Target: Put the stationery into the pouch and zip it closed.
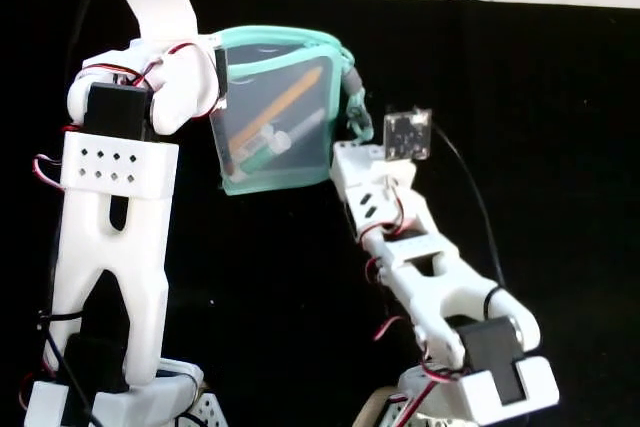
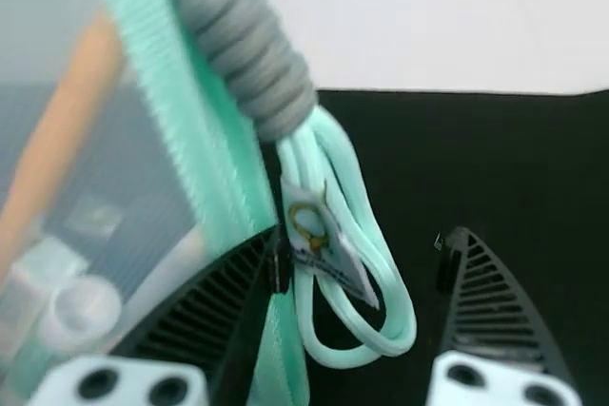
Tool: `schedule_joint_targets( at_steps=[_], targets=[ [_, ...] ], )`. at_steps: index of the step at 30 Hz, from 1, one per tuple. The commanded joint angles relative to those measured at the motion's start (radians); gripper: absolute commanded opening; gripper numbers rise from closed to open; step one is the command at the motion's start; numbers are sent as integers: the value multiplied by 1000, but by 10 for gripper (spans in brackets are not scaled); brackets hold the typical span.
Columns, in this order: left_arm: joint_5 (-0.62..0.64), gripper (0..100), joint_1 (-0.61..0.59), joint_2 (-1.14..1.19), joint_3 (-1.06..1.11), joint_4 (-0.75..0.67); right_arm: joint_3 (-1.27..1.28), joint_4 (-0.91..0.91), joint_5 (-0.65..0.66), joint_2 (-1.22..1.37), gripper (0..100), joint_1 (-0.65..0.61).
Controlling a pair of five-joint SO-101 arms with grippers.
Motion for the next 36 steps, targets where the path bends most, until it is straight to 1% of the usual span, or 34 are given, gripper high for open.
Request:
schedule_joint_targets(
  at_steps=[1, 6, 15, 22, 26, 28, 31, 34, 36],
  targets=[
    [-8, 7, 38, 30, 81, 18, -82, -21, -11, 24, 267, 19],
    [-8, 7, 38, 30, 81, 18, -74, -21, -11, 44, 267, 53],
    [-8, 7, 38, 30, 116, 11, 36, -22, -8, 36, 267, 88],
    [-8, 7, 41, 28, 113, 11, 145, -22, -6, -82, 267, 84],
    [-8, 7, 44, 28, 113, 11, 179, -22, -5, -97, 266, 90],
    [-8, 7, 44, 28, 113, 11, 177, -22, -5, -97, 241, 90],
    [-8, 7, 44, 28, 113, 11, 177, -25, -5, -97, 149, 91],
    [-8, 7, 44, 28, 113, 11, 186, -99, -5, -94, 43, 99],
    [-8, 7, 44, 28, 113, 11, 188, -159, -5, -94, 3, 101]
  ],
)
